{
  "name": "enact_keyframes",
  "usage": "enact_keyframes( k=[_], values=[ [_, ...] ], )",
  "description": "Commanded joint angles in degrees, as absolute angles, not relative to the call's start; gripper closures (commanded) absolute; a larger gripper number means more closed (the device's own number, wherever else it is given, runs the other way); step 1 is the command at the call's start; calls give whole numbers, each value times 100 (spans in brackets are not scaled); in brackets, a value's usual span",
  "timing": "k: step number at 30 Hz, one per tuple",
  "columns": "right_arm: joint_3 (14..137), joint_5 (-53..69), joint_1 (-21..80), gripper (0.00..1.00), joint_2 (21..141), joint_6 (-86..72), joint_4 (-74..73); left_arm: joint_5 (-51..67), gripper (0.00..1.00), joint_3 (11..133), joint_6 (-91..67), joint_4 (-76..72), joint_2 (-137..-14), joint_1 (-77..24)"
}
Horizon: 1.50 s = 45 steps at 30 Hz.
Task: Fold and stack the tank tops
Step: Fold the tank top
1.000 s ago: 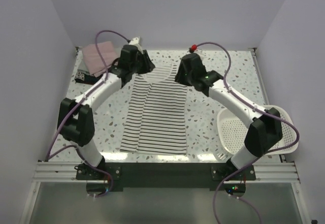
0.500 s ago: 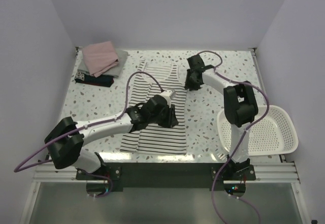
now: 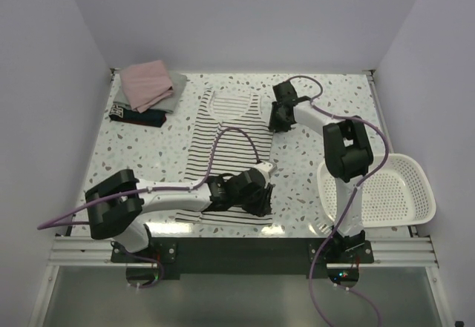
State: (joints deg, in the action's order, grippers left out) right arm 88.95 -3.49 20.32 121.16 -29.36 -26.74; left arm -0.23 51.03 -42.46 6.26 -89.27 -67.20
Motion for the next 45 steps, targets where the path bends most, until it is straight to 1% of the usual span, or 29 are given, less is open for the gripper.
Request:
enact_keyframes(
  k=[1, 2, 3, 8, 11, 12, 14, 19, 24, 33, 36, 39, 40, 43, 45],
  values=[
    [9079, -422, 1986, 70, 12261, -2909, -2470, -149, 62, 5326, -4272, 299, -9105, -6890],
    [9088, -422, 1986, 70, 12296, -2918, -2478, -149, 63, 5361, -4263, 316, -9210, -6917],
    [9097, -431, 1978, 73, 12305, -2927, -2470, -167, 63, 5457, -4254, 343, -9272, -6969],
    [9079, -378, 1969, 76, 12340, -2944, -2426, -421, 64, 5774, -4298, 781, -9711, -7224],
    [9044, -387, 1969, 82, 12331, -2979, -2399, -658, 64, 6081, -4289, 1141, -9939, -7365],
    [9035, -387, 1969, 86, 12322, -2979, -2382, -703, 63, 6178, -4298, 1212, -9984, -7400],
    [9026, -378, 1960, 87, 12313, -2988, -2382, -843, 62, 6275, -4307, 1397, -10107, -7479],
    [9018, -360, 1951, 90, 12278, -2997, -2364, -1309, 59, 6662, -4289, 1941, -10379, -7716],
    [8991, -334, 1934, 92, 12287, -3006, -2347, -1485, 58, 6855, -4280, 2065, -10564, -7849],
    [8939, -290, 1925, 93, 12322, -3041, -2285, -2012, 64, 6970, -4298, 2364, -10679, -7998],
    [8956, -290, 1916, 94, 12349, -3041, -2276, -2065, 67, 6996, -4272, 2400, -10758, -8007],
    [8947, -316, 1916, 98, 12349, -3050, -2276, -2030, 77, 7005, -4210, 2312, -10784, -8051],
    [8939, -334, 1916, 99, 12349, -3059, -2276, -2022, 85, 7014, -4193, 2277, -10775, -8068],
    [8903, -395, 1890, 100, 12313, -3085, -2276, -1995, 94, 7049, -4079, 2146, -10618, -8165],
    [8860, -466, 1846, 100, 12261, -3111, -2303, -1907, 96, 6988, -3964, 2005, -10469, -8235]
  ],
)
